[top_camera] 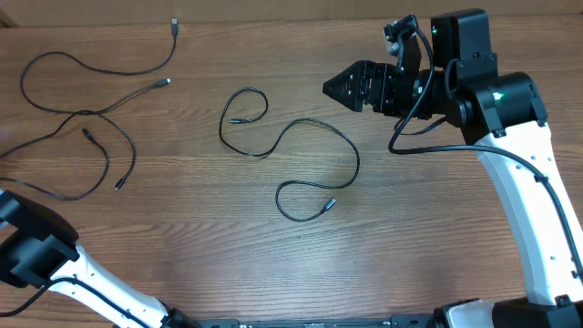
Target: Untangle cables
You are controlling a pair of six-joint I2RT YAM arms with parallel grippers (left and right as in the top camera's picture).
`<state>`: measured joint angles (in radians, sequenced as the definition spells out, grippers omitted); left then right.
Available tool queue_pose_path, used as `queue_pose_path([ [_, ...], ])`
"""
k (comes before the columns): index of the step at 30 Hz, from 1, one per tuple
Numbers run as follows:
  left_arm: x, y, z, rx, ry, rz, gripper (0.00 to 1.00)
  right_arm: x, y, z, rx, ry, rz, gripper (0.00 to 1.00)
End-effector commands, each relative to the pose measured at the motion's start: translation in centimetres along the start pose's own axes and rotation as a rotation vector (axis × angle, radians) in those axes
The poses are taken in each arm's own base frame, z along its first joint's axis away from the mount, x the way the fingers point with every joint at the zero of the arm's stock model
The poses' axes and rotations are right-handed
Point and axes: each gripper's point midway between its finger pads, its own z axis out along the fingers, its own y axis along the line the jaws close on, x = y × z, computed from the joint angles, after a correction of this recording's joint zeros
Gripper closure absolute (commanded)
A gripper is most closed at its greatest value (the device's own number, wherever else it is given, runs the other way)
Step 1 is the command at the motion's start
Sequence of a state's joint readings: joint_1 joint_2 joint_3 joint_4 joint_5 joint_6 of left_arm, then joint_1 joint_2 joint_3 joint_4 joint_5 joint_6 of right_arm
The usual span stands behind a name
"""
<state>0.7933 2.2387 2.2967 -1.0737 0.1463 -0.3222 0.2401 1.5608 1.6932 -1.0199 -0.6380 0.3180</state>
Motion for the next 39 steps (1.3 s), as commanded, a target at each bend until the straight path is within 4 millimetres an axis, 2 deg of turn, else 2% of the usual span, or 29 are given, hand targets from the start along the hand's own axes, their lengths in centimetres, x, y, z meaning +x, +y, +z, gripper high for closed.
queue_pose_path([
  [1, 1.6, -5.1, -0.9, 0.255, 0.082, 0.020, 0.12, -0.2, 0.0, -0.1, 0.006, -0.008, -0.005, 0.00],
  [3, 2.8, -7.2, -0.9, 0.324, 0.123, 0.037, 0.01, -0.2, 0.1, -0.1, 0.006, -0.008, -0.005, 0.00],
  [7, 5.8, -9.4, -0.2, 0.307, 0.206, 0.075, 0.00, -0.2, 0.0, -0.1, 0.006, -0.007, -0.004, 0.00],
  [14, 12.8, -9.9, 3.4, 0.061, 0.368, 0.174, 0.00, 0.1, -0.1, -0.1, 0.011, 0.006, 0.006, 0.00],
  [18, 17.3, -11.1, 5.0, 0.020, 0.490, 0.228, 0.00, 0.3, -0.2, -0.1, 0.014, 0.011, 0.011, 0.00],
  [21, 19.8, -11.3, 6.0, -0.037, 0.544, 0.276, 0.00, 0.4, -0.2, -0.1, 0.015, 0.014, 0.013, 0.00],
  [26, 21.3, -10.1, 7.2, -0.166, 0.554, 0.363, 0.00, 0.4, -0.2, -0.1, 0.015, 0.014, 0.013, 0.00],
  [34, 22.8, -9.4, 8.4, -0.181, 0.601, 0.413, 0.06, 0.3, -0.2, -0.1, 0.014, 0.011, 0.007, 0.00],
  [39, 25.3, -8.3, 10.0, -0.184, 0.661, 0.414, 0.09, 0.2, -0.1, -0.1, 0.013, 0.009, 0.005, 0.00],
])
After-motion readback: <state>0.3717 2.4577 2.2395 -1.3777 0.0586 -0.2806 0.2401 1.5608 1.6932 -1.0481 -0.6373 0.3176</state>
